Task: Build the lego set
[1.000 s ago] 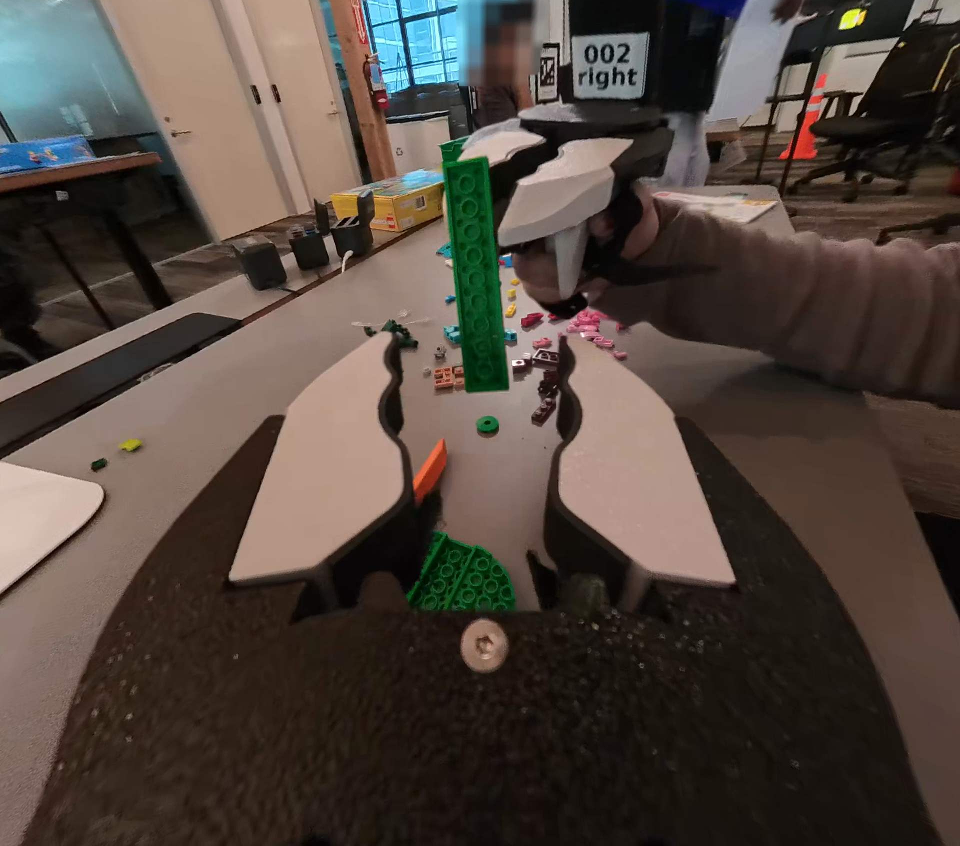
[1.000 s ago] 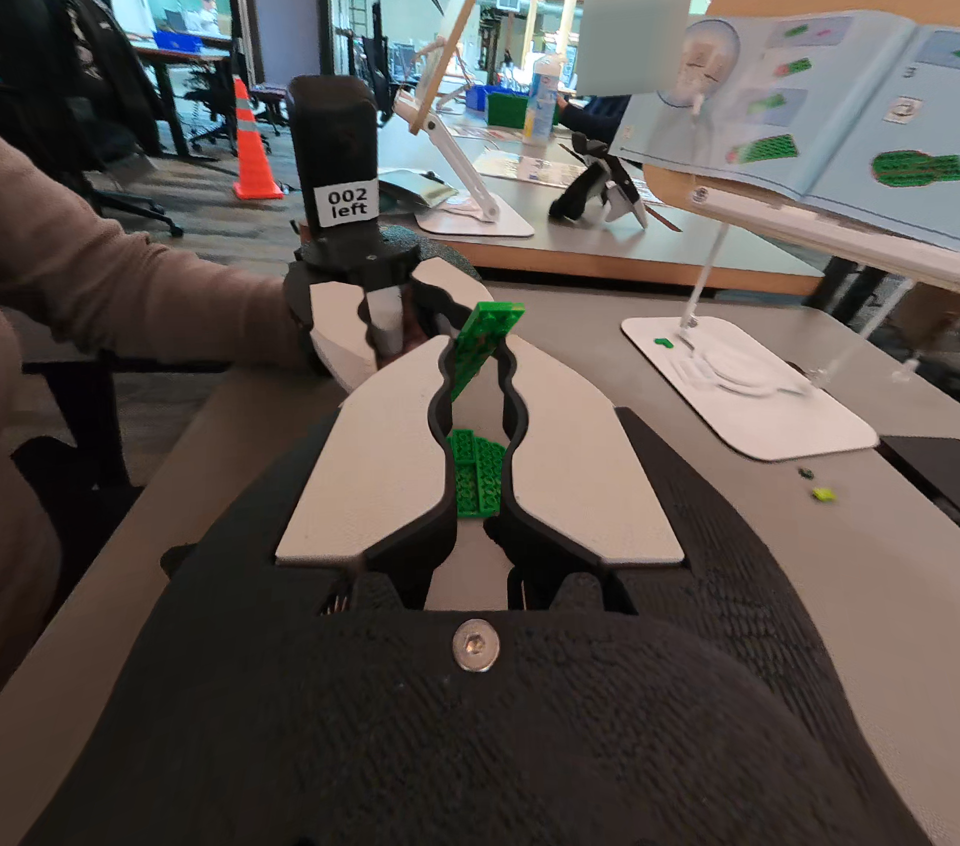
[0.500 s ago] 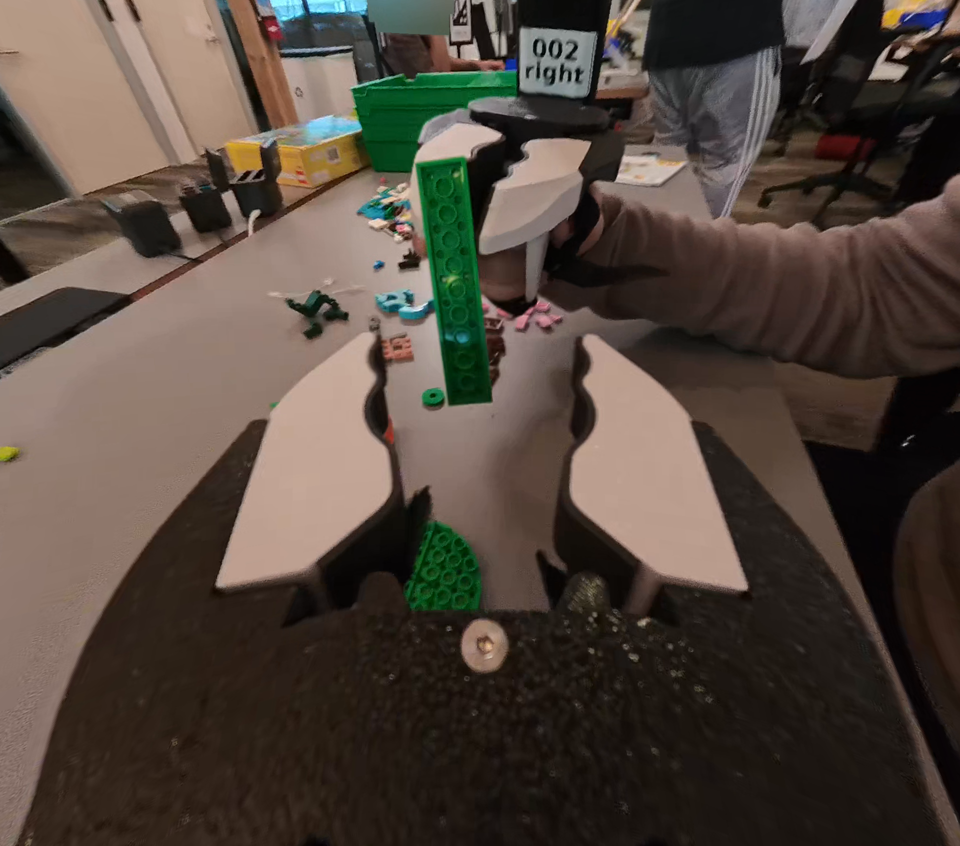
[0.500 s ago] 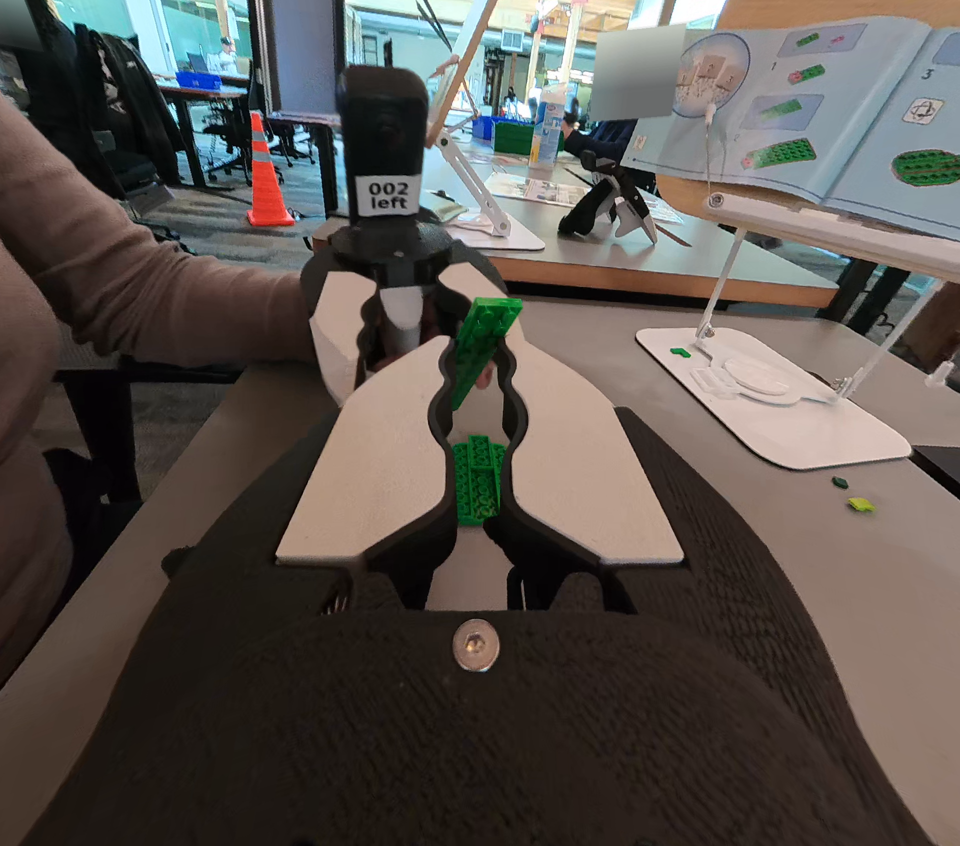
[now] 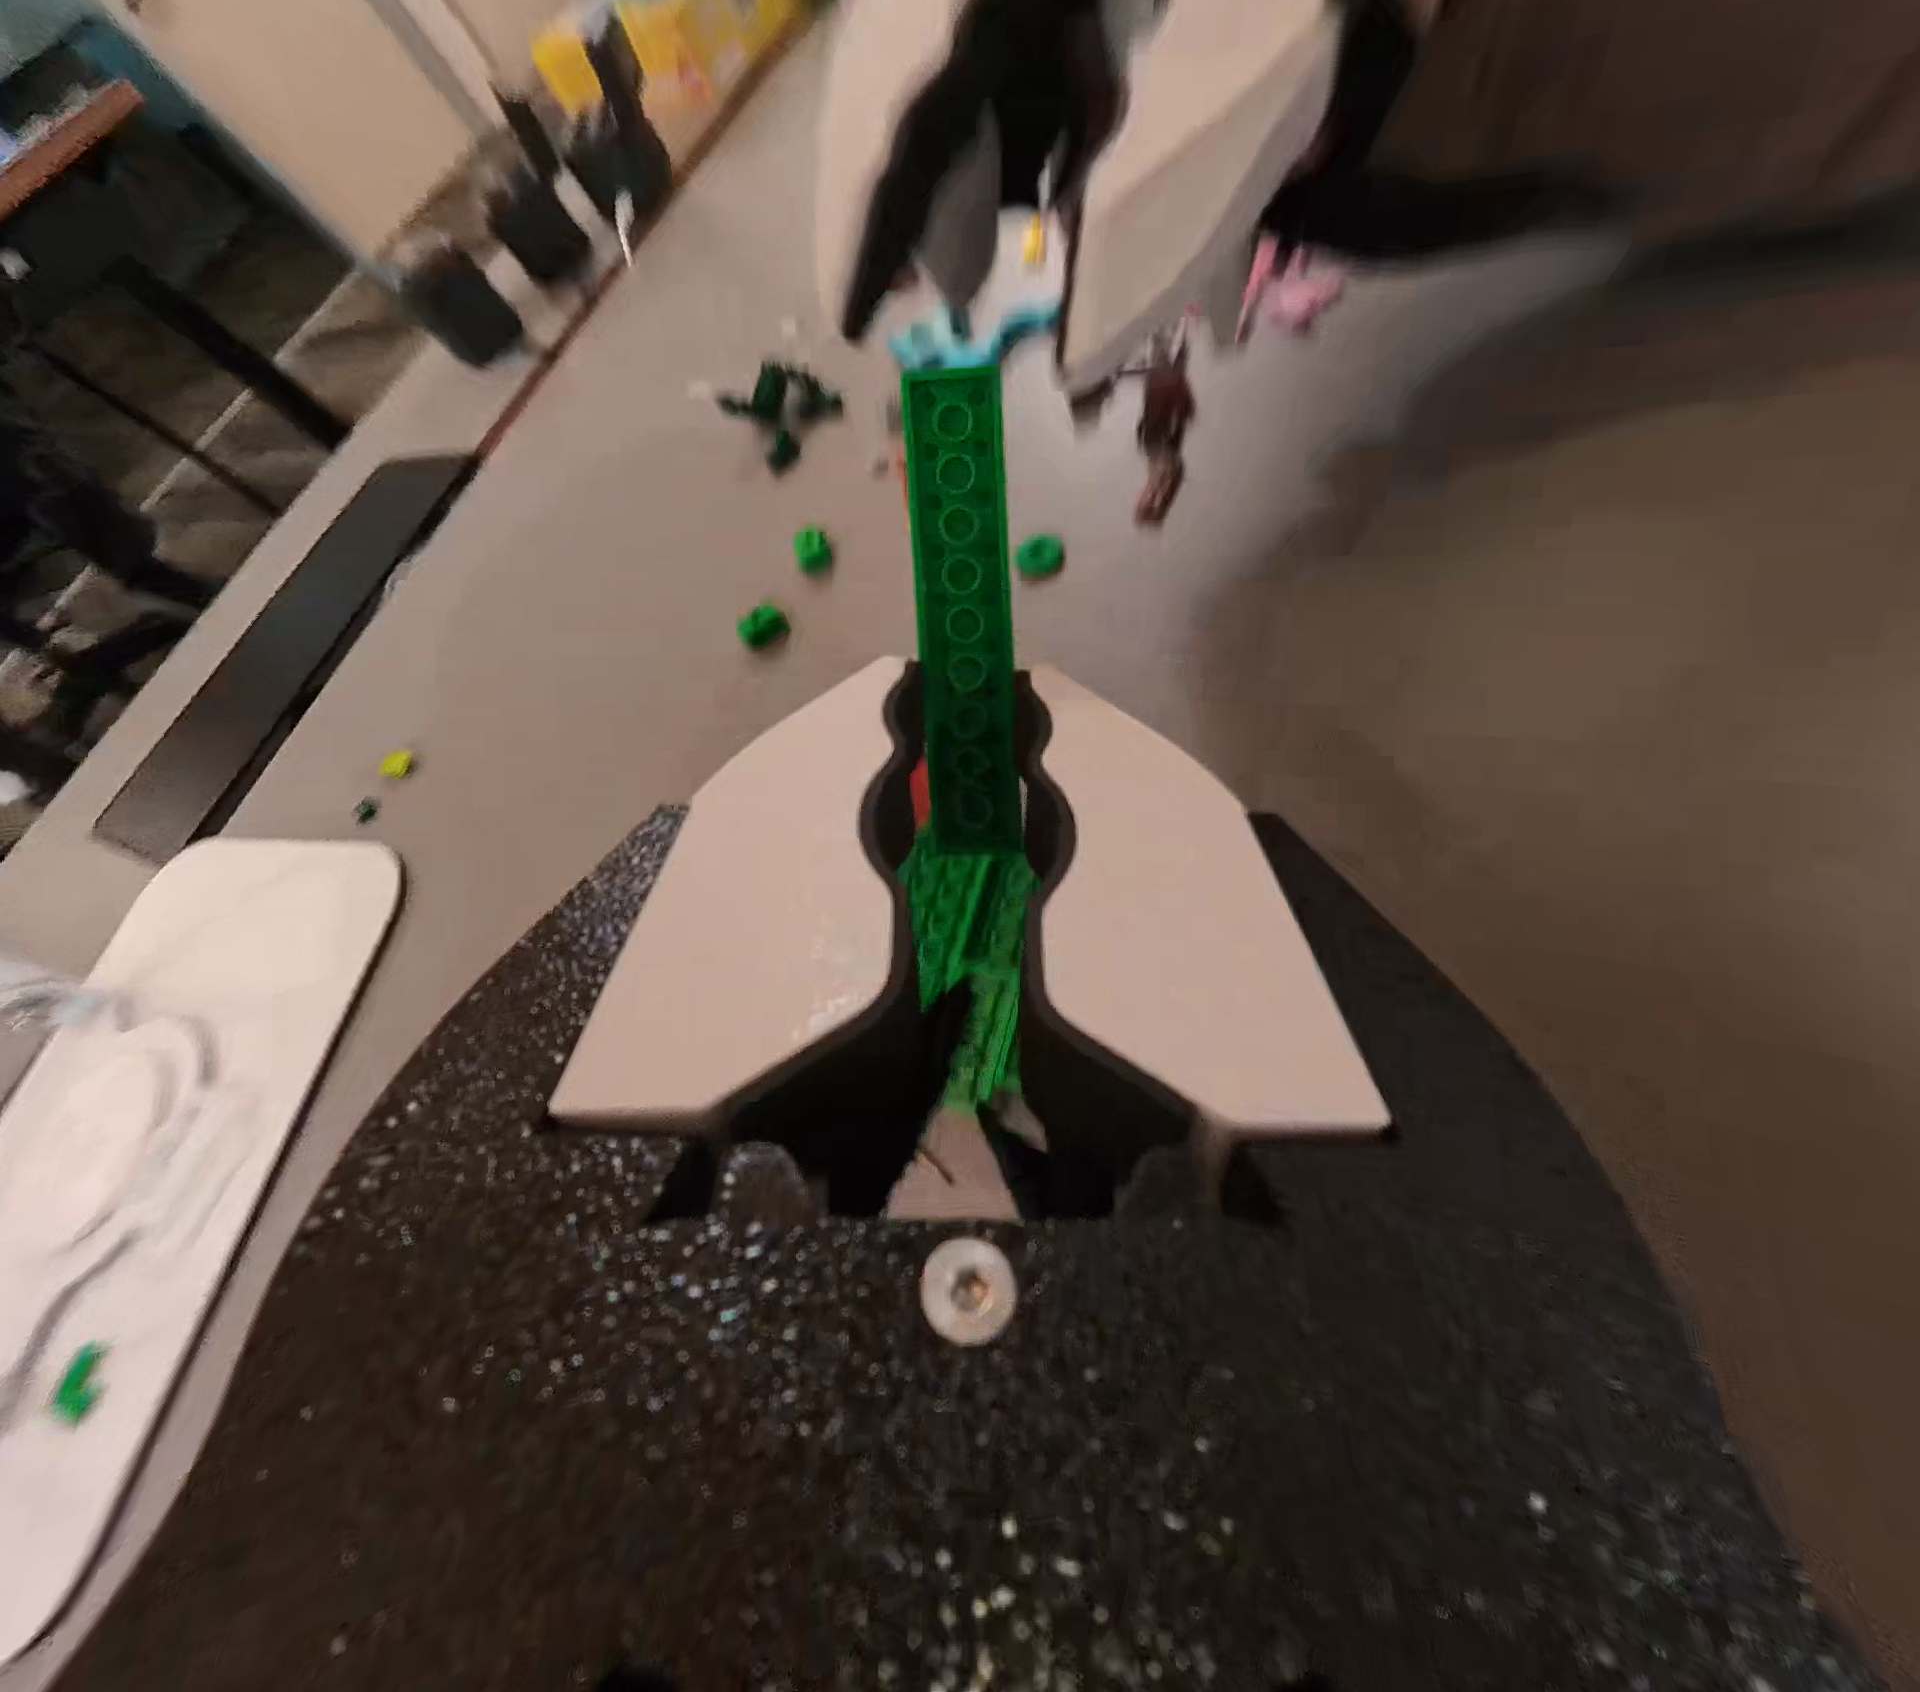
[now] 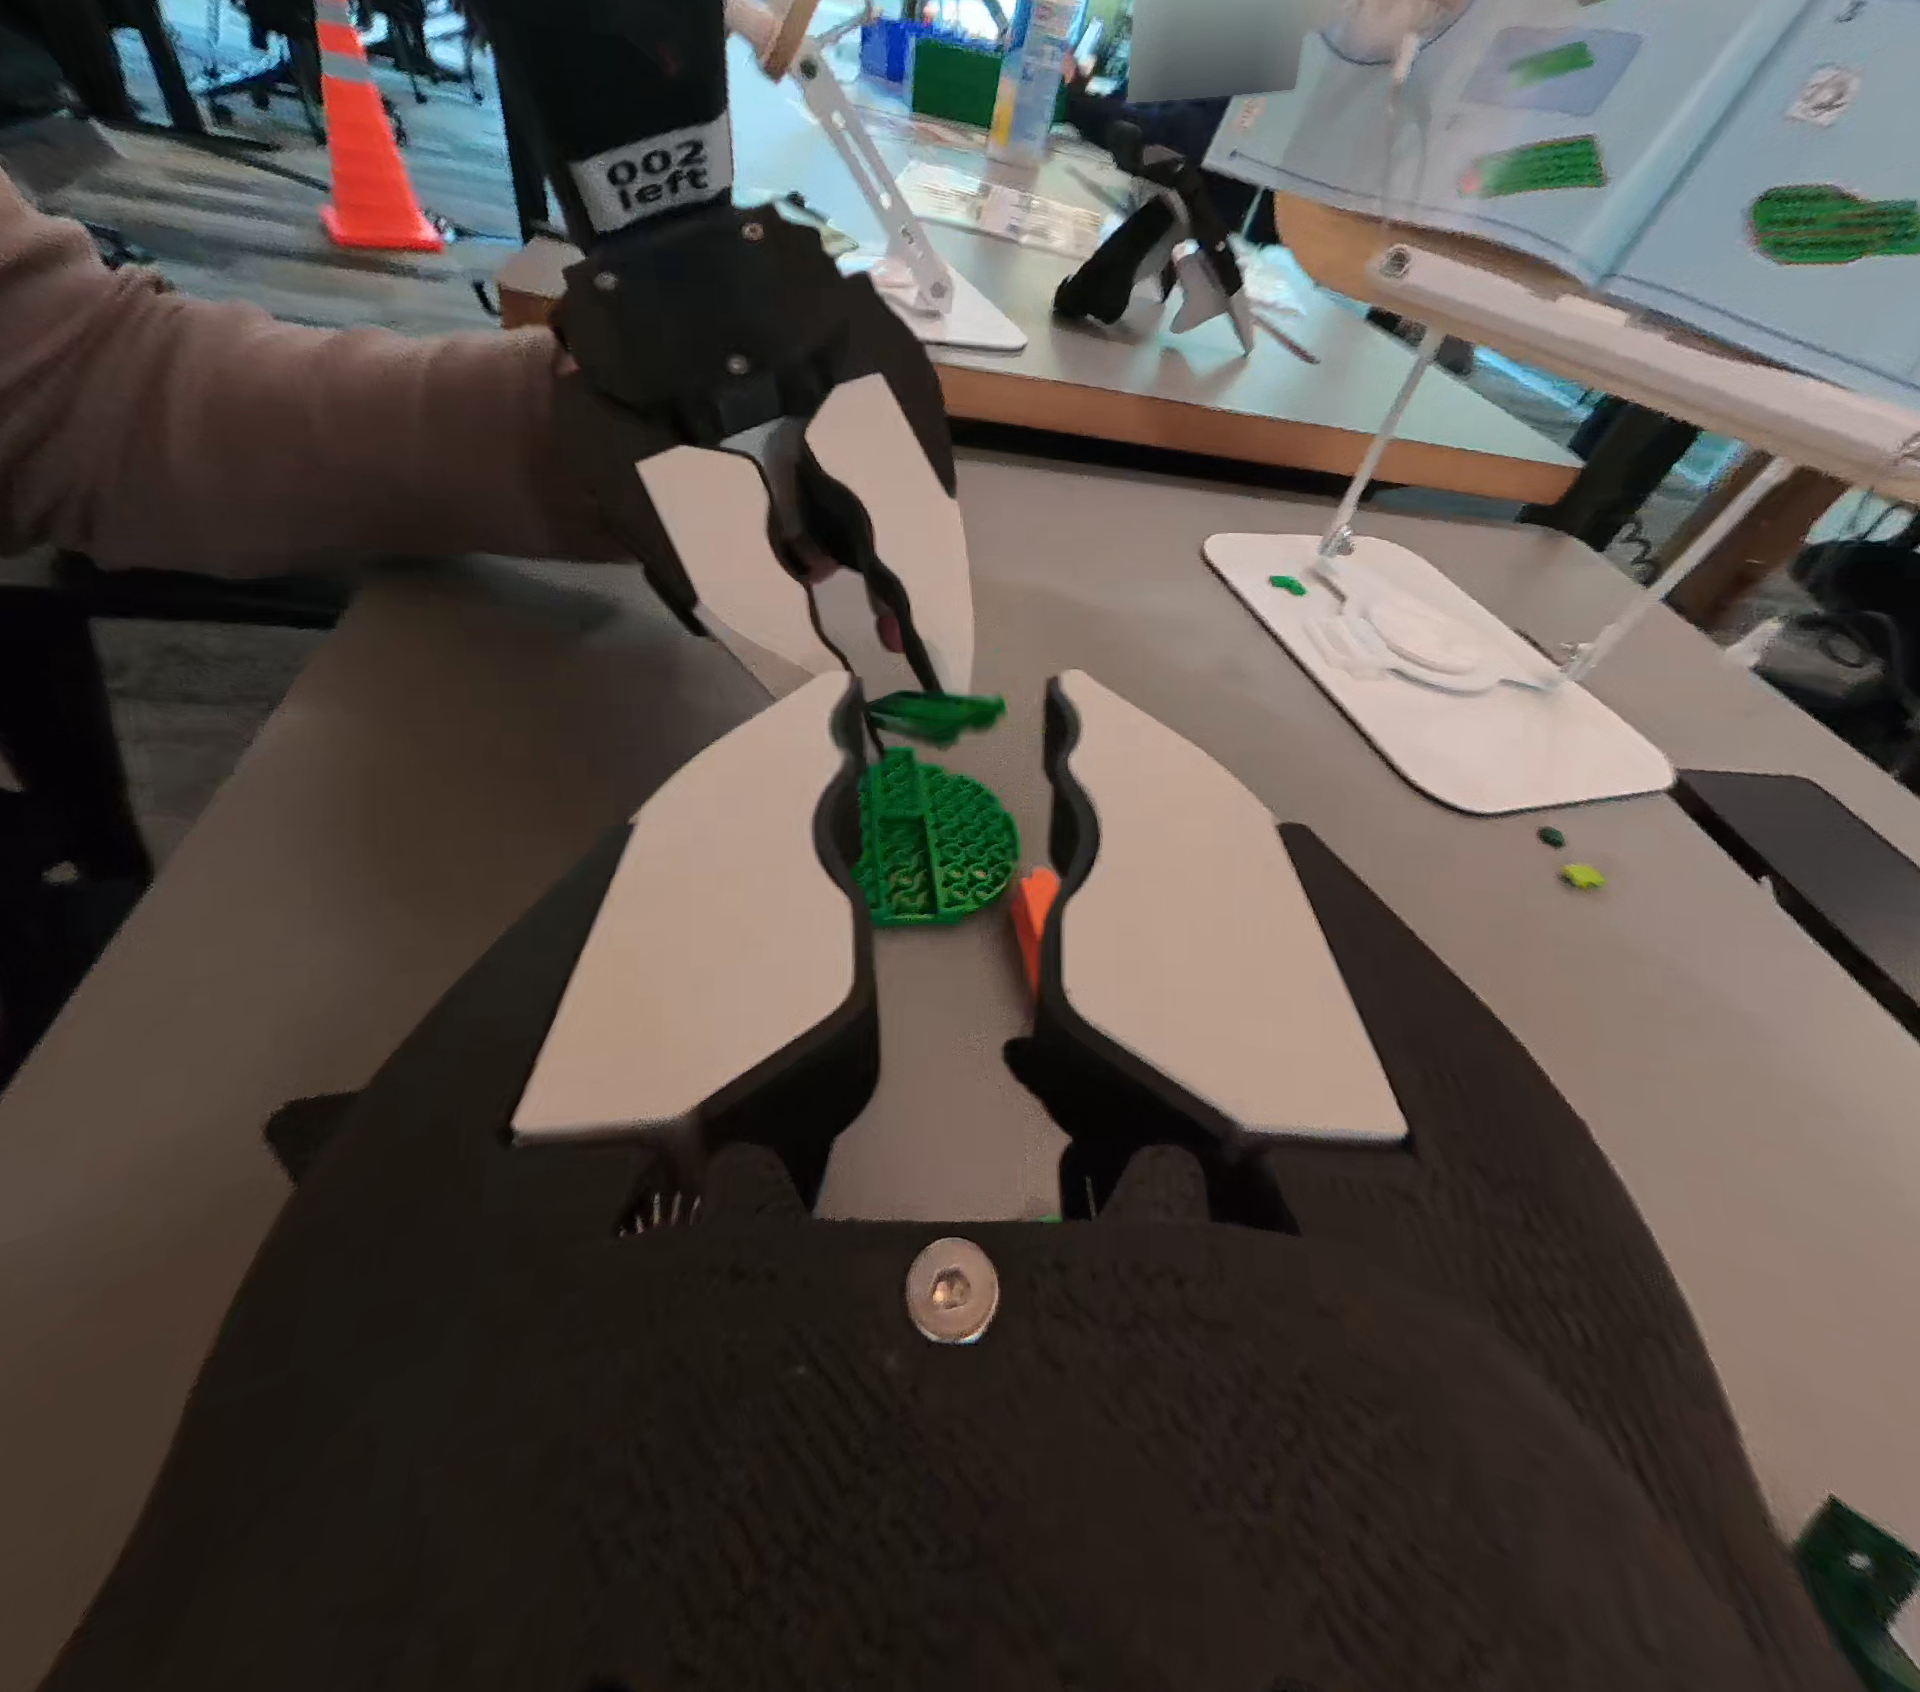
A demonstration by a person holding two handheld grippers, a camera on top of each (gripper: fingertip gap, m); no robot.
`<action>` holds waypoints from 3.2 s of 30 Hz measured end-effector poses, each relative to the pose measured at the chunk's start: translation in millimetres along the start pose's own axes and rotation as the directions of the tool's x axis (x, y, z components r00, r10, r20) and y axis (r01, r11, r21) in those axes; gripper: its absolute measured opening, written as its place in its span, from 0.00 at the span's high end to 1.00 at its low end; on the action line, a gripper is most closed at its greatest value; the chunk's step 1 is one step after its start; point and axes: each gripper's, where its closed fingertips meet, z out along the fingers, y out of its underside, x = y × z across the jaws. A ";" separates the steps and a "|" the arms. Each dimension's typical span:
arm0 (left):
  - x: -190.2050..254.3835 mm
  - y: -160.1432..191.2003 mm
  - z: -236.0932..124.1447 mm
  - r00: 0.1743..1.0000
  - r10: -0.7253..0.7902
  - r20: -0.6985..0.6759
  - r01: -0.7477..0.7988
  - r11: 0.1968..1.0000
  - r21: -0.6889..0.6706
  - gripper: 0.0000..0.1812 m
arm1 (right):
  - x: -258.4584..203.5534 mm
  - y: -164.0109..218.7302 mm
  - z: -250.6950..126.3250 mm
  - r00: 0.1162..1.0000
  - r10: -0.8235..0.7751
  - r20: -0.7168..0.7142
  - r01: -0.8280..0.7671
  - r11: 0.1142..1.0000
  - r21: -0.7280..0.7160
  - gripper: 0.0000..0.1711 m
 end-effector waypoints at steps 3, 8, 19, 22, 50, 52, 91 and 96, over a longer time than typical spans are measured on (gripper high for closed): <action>9.3 26.6 3.8 0.992 0.119 -0.031 -0.123 0.970 -0.210 0.91 | -14.1 11.3 7.6 0.998 0.006 0.063 0.001 0.994 -0.110 0.73; 28.4 31.5 10.2 0.979 0.159 -0.125 -0.187 0.945 -0.269 0.91 | -34.2 57.9 23.0 0.987 -0.072 0.143 0.121 0.920 -0.373 0.79; 14.4 44.1 3.2 0.987 0.109 -0.121 -0.135 0.963 -0.232 0.52 | -14.8 77.5 18.3 0.997 0.024 0.075 0.010 0.906 -0.423 0.91; 10.7 72.5 2.2 0.990 -0.012 -0.144 -0.037 0.942 -0.332 0.42 | -13.3 86.5 21.8 0.997 0.036 0.063 -0.003 0.892 -0.452 0.91; 15.9 80.1 13.2 0.943 -0.235 -0.235 0.167 0.946 -0.276 0.54 | -17.0 105.7 39.8 0.989 0.131 0.065 -0.077 0.844 -0.531 0.91; 15.9 80.1 13.2 0.943 -0.238 -0.234 0.170 0.946 -0.277 0.54 | -17.1 107.5 39.8 0.990 0.129 0.063 -0.075 0.839 -0.538 0.91; 20.5 78.9 10.3 0.934 -0.217 -0.283 0.149 0.958 -0.244 0.55 | -23.3 113.6 39.0 0.990 0.127 0.068 -0.063 0.809 -0.585 0.90; 20.4 79.0 10.4 0.934 -0.217 -0.284 0.149 0.958 -0.245 0.55 | -23.7 113.4 39.6 0.990 0.123 0.066 -0.061 0.806 -0.589 0.91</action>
